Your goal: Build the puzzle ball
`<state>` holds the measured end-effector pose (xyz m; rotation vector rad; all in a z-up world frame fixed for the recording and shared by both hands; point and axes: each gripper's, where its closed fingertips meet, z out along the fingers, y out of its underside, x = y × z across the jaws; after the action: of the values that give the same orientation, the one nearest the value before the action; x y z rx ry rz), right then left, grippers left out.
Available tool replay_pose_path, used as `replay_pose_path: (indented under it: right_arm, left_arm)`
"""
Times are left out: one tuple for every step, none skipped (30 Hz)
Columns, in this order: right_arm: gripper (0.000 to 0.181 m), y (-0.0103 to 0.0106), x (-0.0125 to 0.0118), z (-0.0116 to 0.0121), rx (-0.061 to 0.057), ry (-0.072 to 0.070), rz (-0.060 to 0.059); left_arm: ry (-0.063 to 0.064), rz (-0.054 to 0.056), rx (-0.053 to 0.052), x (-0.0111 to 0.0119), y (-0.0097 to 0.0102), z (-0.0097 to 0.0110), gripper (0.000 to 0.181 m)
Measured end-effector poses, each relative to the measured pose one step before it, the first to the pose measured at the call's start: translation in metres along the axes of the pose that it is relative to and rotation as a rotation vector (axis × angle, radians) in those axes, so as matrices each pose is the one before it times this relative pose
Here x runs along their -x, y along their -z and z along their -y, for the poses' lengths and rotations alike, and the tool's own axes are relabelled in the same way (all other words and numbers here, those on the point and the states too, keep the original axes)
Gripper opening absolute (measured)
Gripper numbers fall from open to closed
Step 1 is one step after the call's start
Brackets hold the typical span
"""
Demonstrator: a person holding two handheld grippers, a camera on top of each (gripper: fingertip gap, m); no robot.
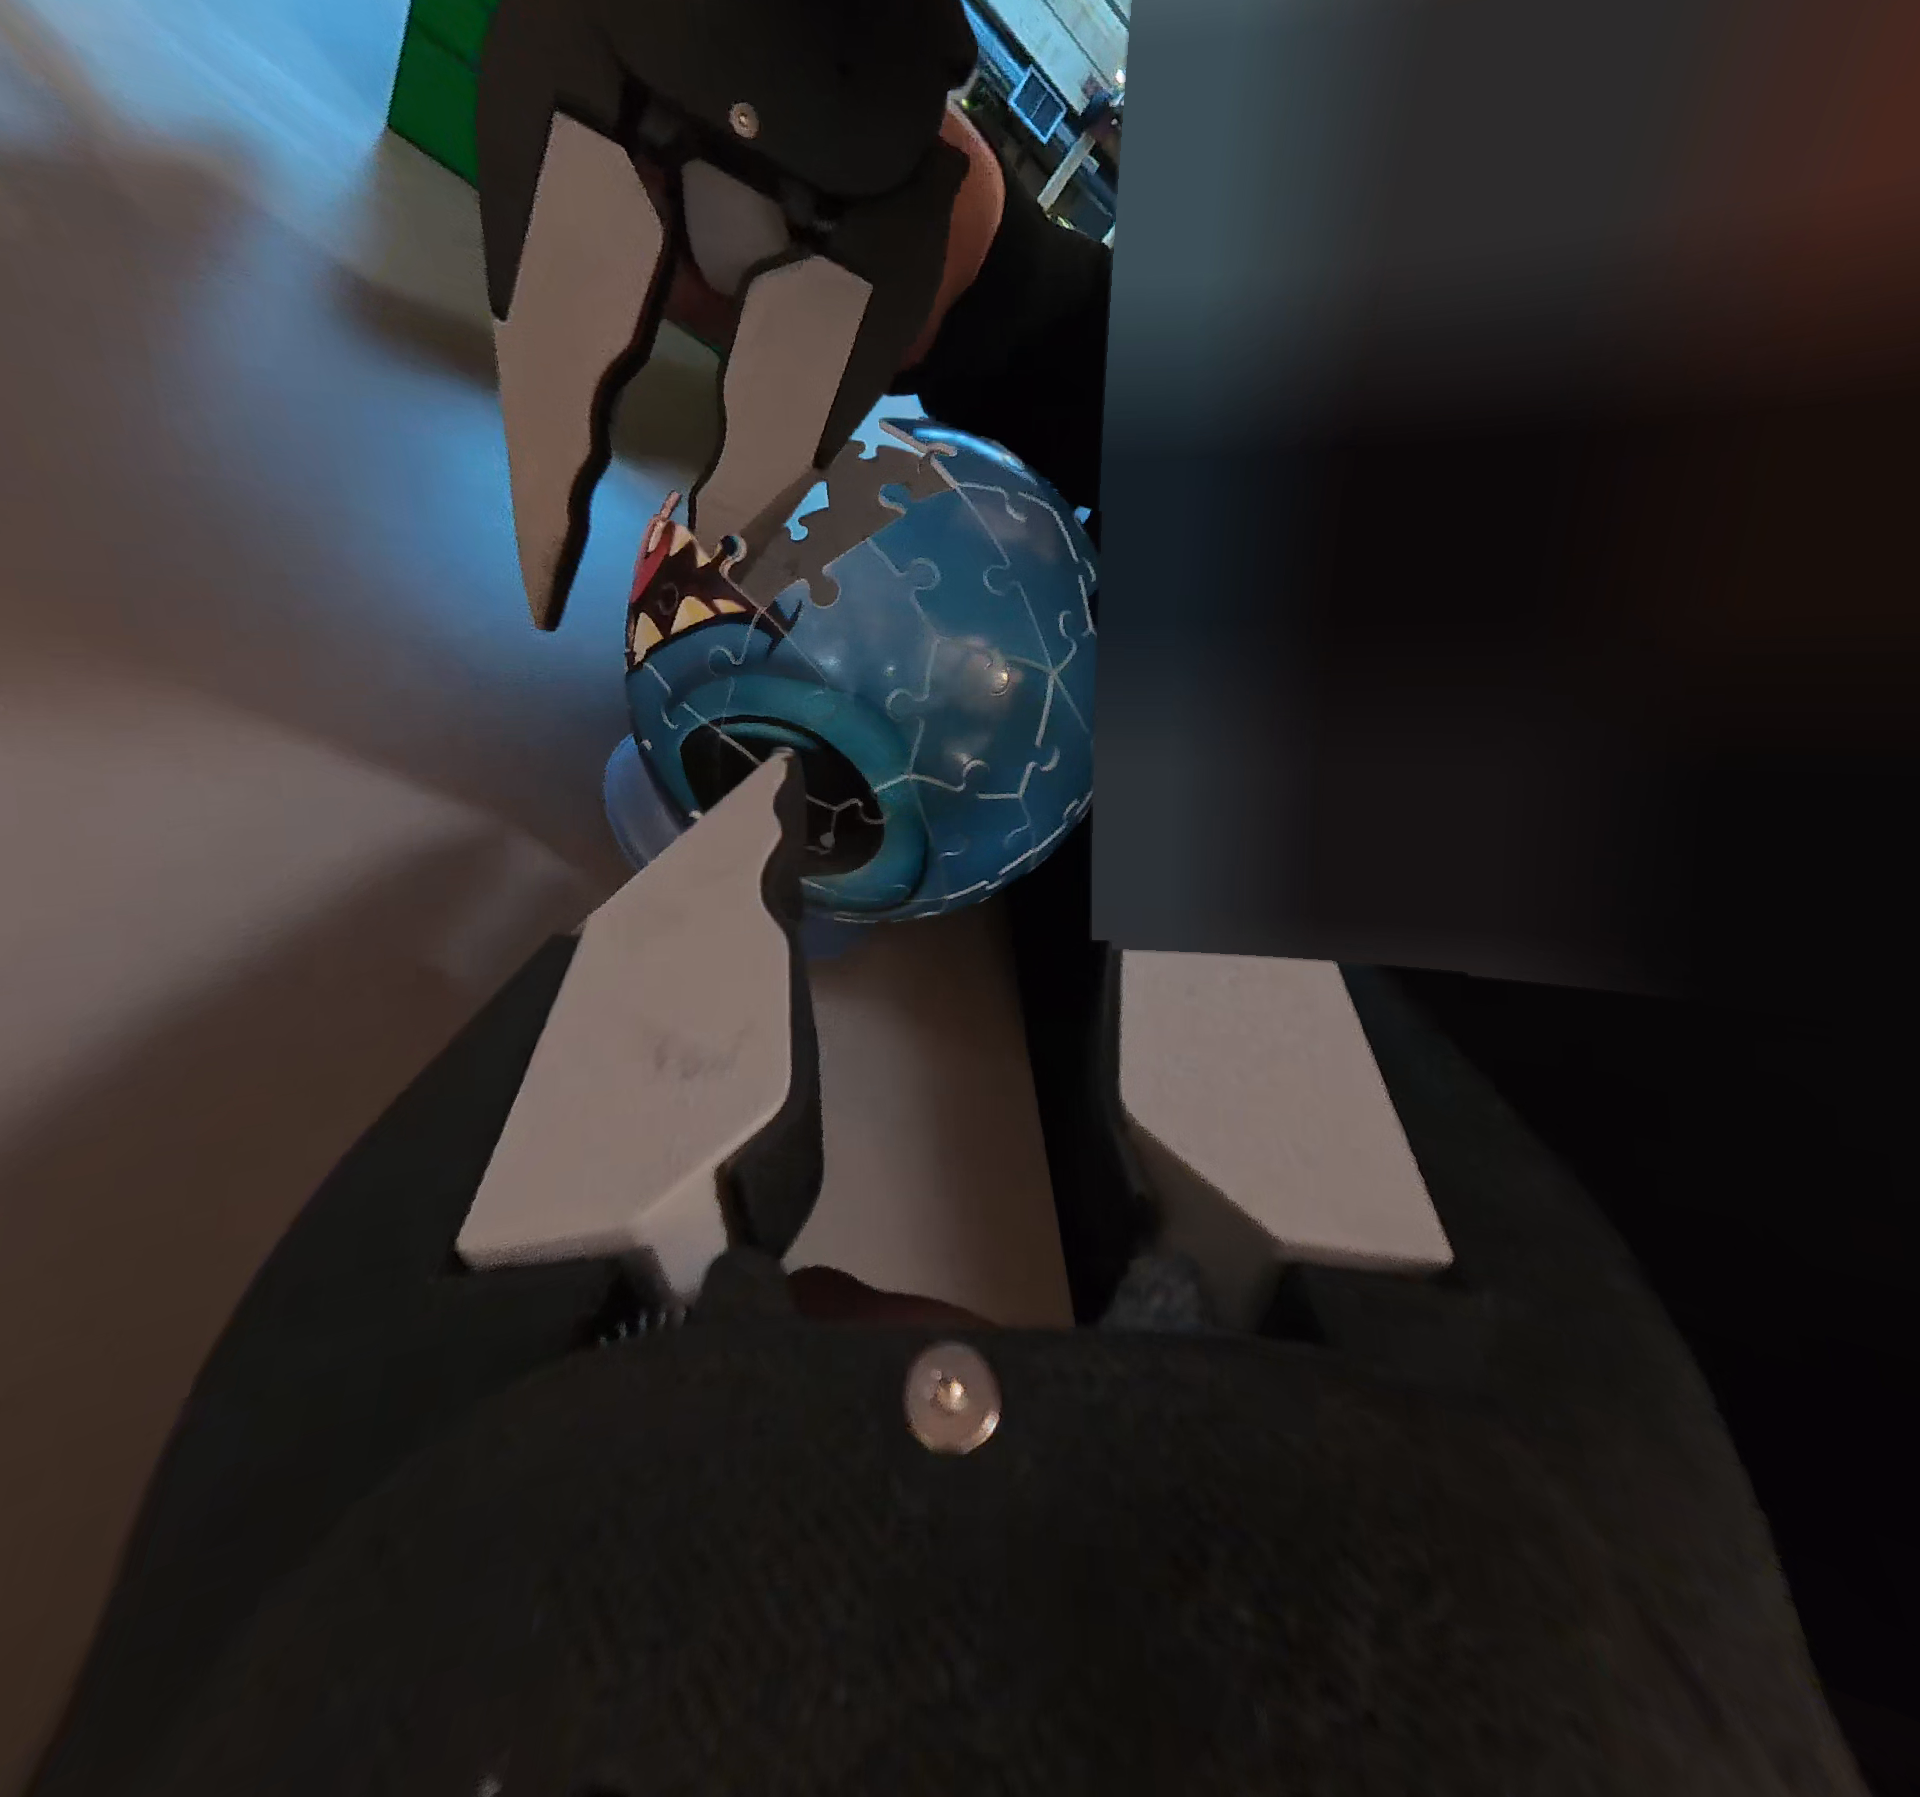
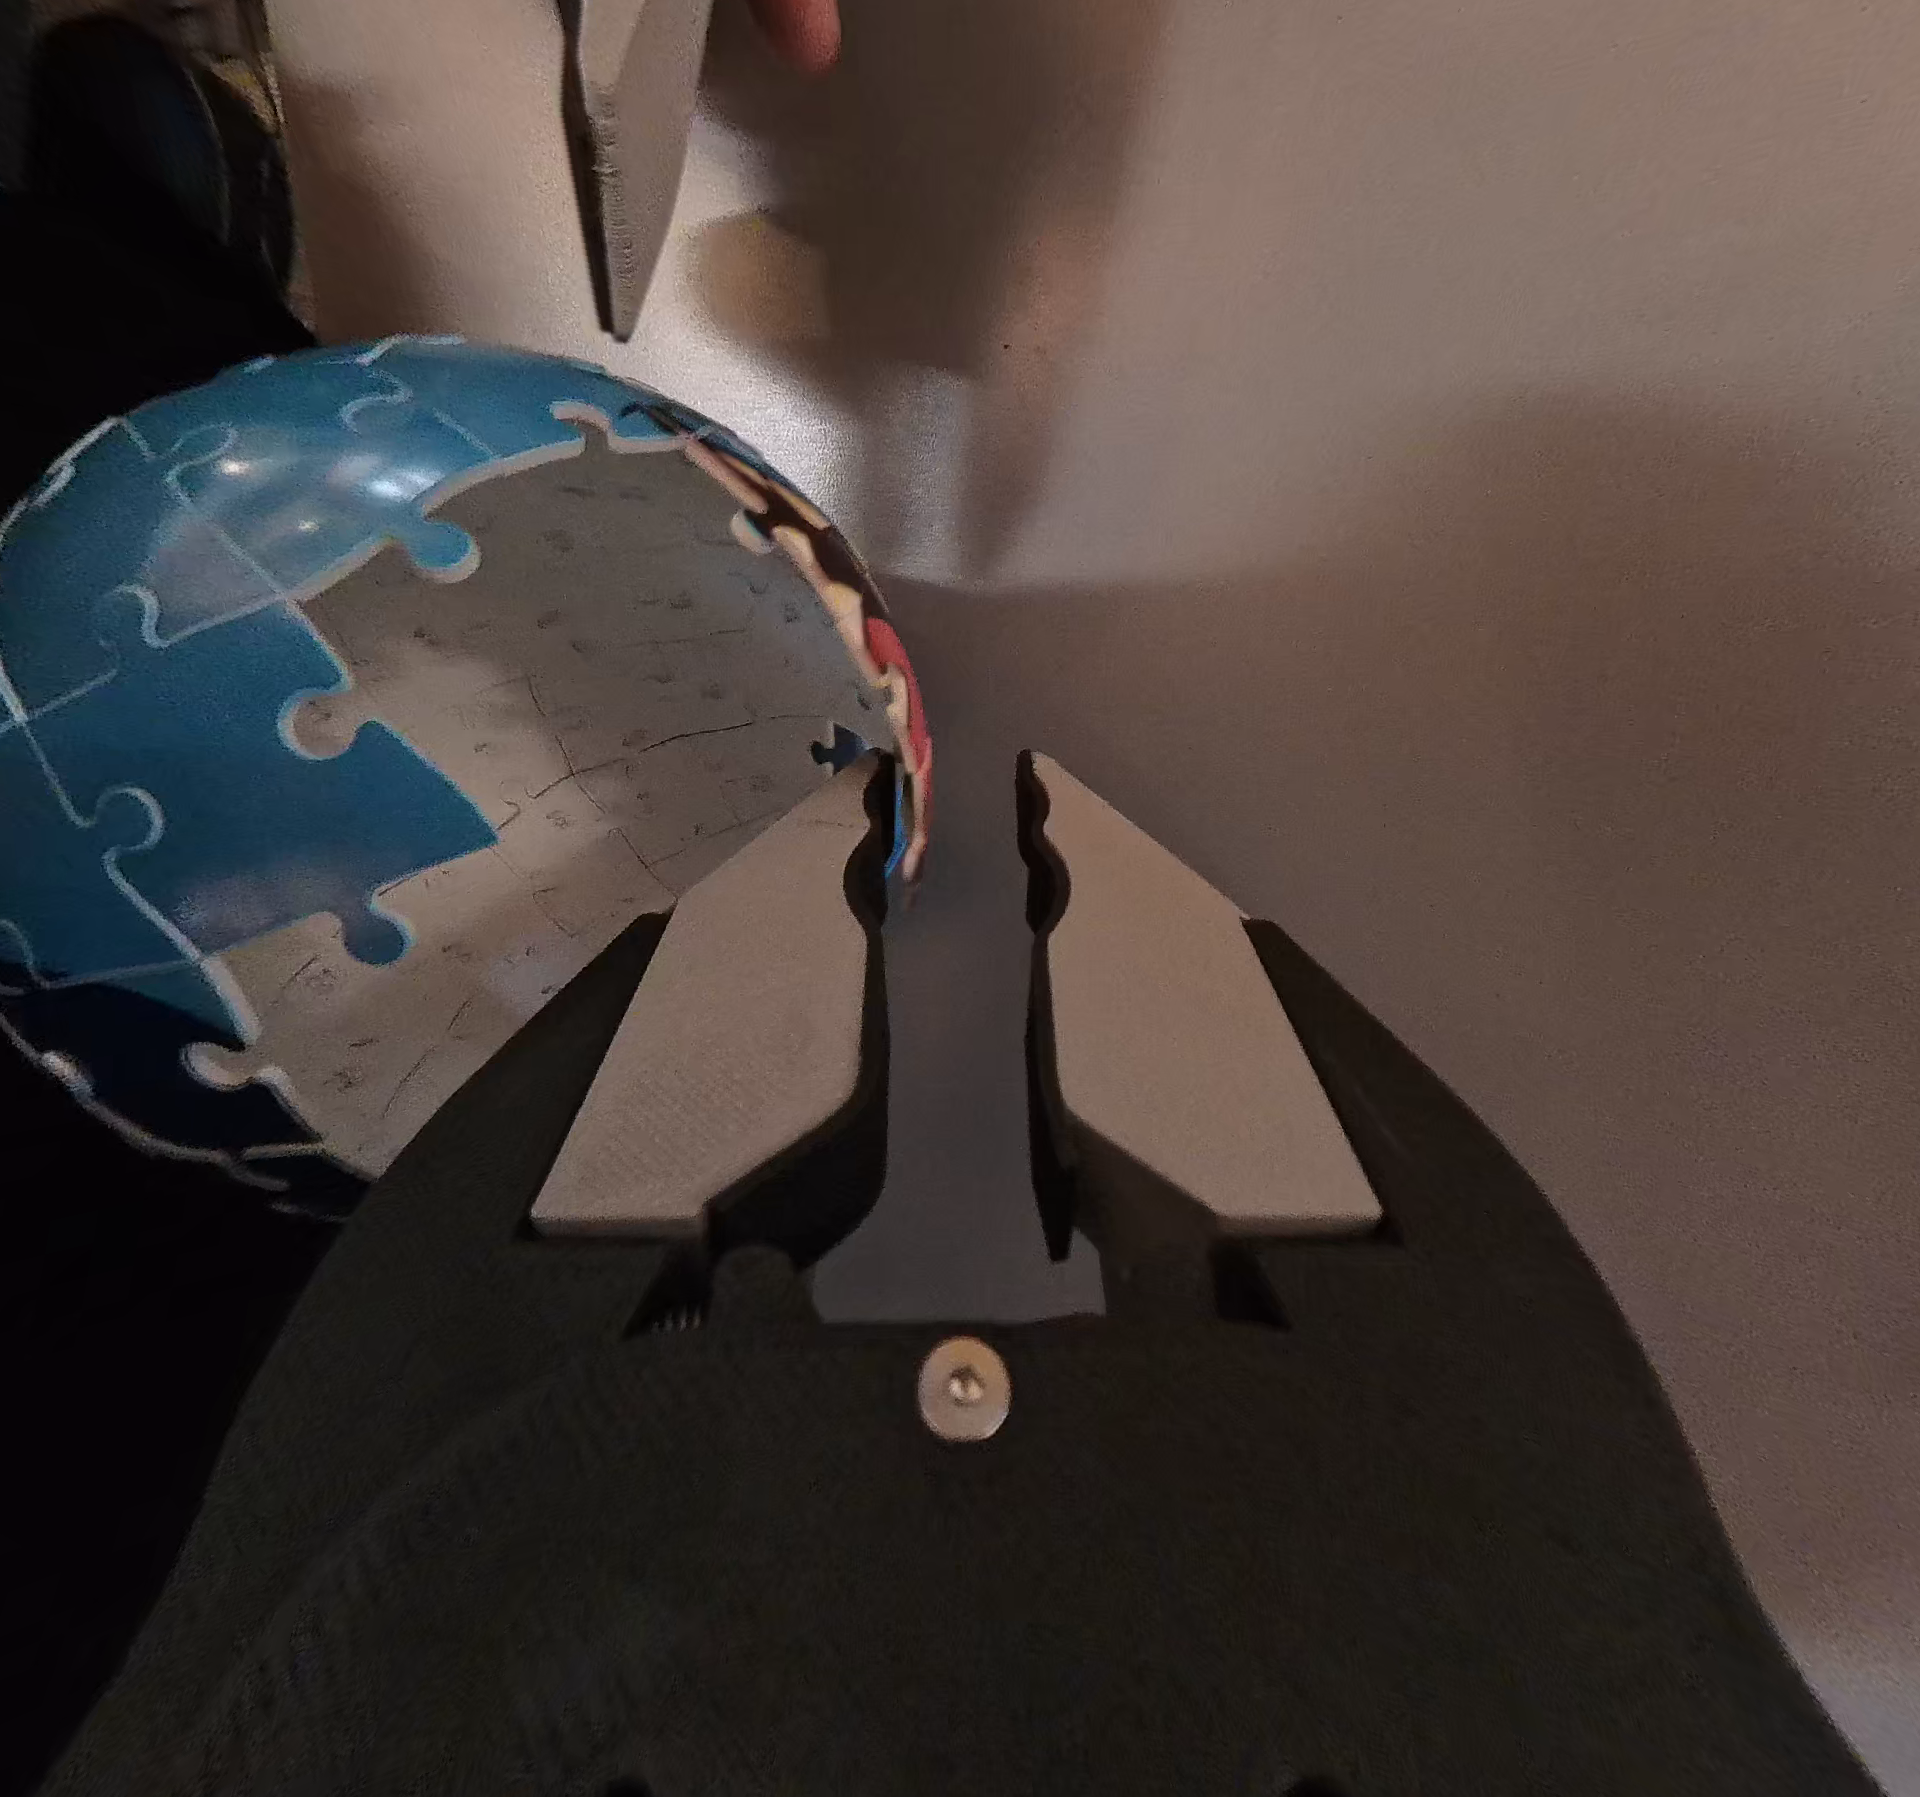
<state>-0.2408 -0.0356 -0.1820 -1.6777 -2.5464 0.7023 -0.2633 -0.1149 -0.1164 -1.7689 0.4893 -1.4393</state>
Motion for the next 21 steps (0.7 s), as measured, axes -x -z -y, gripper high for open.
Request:
replay_pose_path:
  right_arm:
    - [0.019,-0.00238,0.00018,-0.00140,0.0037,-0.0054,0.0105]
    - [0.019,-0.00259,0.00154,-0.00142,0.0011,-0.0063,0.0225]
    - [0.017,-0.00280,0.00271,-0.00149,0.0006,-0.0073,0.0337]
    - [0.015,-0.00218,0.00261,-0.00129,-0.0009,-0.0081,0.0345]
    - [0.015,-0.00160,0.00250,-0.00038,-0.0058,-0.0078,0.0343]
    - [0.014,-0.00107,0.00241,-0.00010,-0.0074,-0.0087,0.0332]
    - [0.014,-0.00034,0.00170,-0.00031,-0.0038,-0.0101,0.0265]
    - [0.014,0.00091,0.00144,0.00016,-0.0051,-0.0062,0.0177]
    - [0.015,0.00193,0.00058,0.00058,-0.0059,-0.0011,0.0041]
    - [0.015,0.00277,0.00024,0.00079,-0.0067,0.0053,-0.0056]
    - [0.015,0.00282,0.00017,0.00133,-0.0080,0.0088,-0.0104]
    - [0.016,0.00235,-0.00034,0.00108,-0.0059,0.0081,-0.0163]
    - [0.016,0.00163,-0.00147,0.00053,-0.0011,0.0087,-0.0254]
    - [0.017,0.00087,-0.00276,-0.00003,0.0020,0.0119,-0.0361]
    - [0.018,0.00016,-0.00229,-0.00016,0.0020,0.0155,-0.0365]
    - [0.018,-0.00018,-0.00078,0.00025,-0.0013,0.0154,-0.0285]
    - [0.018,-0.00050,-0.00015,0.00091,-0.0062,0.0145,-0.0219]
    - [0.017,-0.00073,-0.00012,0.00092,-0.0066,0.0134,-0.0191]
    - [0.017,-0.00074,-0.00063,0.00010,-0.0016,0.0114,-0.0187]
    - [0.017,-0.00034,-0.00049,-0.00015,0.0000,0.0094,-0.0156]
    - [0.016,0.00027,0.00004,0.00013,-0.0011,0.0055,-0.0088]
  left_arm:
    - [0.0039,0.0051,0.0000,0.00139,0.00008,-0.00025,0.058]
    - [0.0015,-0.0015,0.0000,-0.00010,0.00011,-0.00035,0.058]
    - [-0.0013,-0.0038,0.0005,-0.00085,0.00001,-0.00041,0.058]
    - [-0.0023,-0.0027,0.0029,-0.00086,-0.00035,-0.00091,0.059]
    - [-0.0015,-0.0041,0.0069,-0.00084,-0.00068,-0.00147,0.060]
    - [-0.0003,-0.0042,0.0098,-0.00077,-0.00093,-0.00196,0.061]
    - [-0.0018,-0.0016,0.0096,-0.00016,-0.00102,-0.00179,0.059]
    - [-0.0029,0.0017,0.0066,0.00043,-0.00085,-0.00122,0.059]
    - [-0.0001,0.0010,0.0030,0.00051,-0.00029,-0.00060,0.059]
    - [0.0040,-0.0026,0.0000,0.00036,-0.00009,0.00007,0.059]
    - [0.0047,-0.0028,-0.0011,0.00038,0.00012,0.00026,0.059]
    - [0.0017,0.0018,-0.0020,0.00099,0.00020,0.00058,0.059]
    - [0.0012,0.0021,-0.0030,0.00105,0.00002,0.00084,0.059]
    - [0.0034,-0.0004,-0.0020,0.00086,-0.00012,0.00073,0.059]
    - [0.0035,0.0024,-0.0023,0.00129,-0.00024,0.00068,0.059]
    - [0.0028,0.0026,-0.0009,0.00124,-0.00002,0.00052,0.061]
    - [0.0029,-0.0019,0.0006,0.00068,0.00006,0.00037,0.065]
    - [0.0046,-0.0035,-0.0016,0.00086,0.00013,0.00100,0.068]
    - [0.0073,-0.0061,-0.0026,0.00104,0.00017,0.00179,0.072]
    - [0.0105,-0.0043,-0.0010,0.00199,0.00002,0.00230,0.077]
    - [0.0120,0.0024,0.0001,0.00342,0.00018,0.00261,0.080]
